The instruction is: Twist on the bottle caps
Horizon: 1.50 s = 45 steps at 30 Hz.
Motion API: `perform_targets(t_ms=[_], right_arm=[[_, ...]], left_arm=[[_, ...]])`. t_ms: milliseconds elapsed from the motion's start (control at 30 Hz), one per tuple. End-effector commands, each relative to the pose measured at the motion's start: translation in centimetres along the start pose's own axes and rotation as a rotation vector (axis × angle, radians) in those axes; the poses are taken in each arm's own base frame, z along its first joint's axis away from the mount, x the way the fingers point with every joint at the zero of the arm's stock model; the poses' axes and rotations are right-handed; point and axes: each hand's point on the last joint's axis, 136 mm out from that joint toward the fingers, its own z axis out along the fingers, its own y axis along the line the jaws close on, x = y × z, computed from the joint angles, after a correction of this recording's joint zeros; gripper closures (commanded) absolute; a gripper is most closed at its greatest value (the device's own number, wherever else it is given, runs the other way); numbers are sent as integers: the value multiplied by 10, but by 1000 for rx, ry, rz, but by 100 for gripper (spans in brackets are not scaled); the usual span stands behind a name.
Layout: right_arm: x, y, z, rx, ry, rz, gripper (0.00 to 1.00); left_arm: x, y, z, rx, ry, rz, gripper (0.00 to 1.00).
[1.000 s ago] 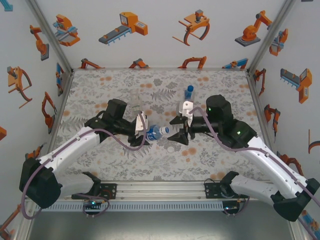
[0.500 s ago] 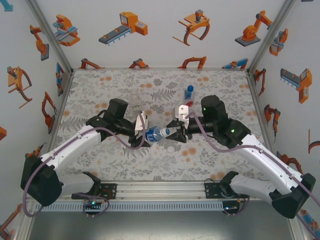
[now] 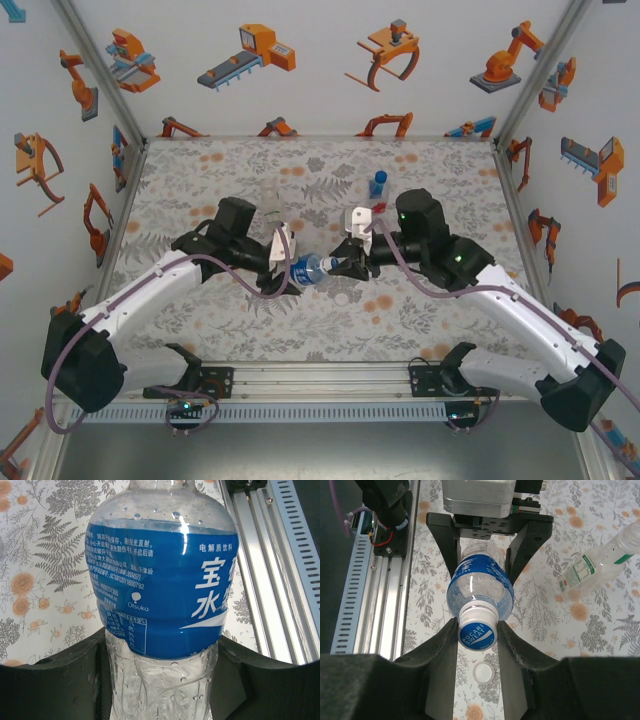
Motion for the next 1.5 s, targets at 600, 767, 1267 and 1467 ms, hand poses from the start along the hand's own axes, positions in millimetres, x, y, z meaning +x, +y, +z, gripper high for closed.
perform_targets(t_ms=[600,767,1267,1467], right_arm=[[75,-59,26,448,-37,1713,89],[53,-69,4,467,-19,1451,59],[-16,-15,-12,92,-8,126,42],[-22,6,-12,-27,-39,-83,43]], left_arm=[[-18,5,-6,-7,-41,42,100],[-17,5,-6,-6,-40,41,100],[-14,4,-4,4,-33,33,100],[-15,2,-4,15,-40,30,100]])
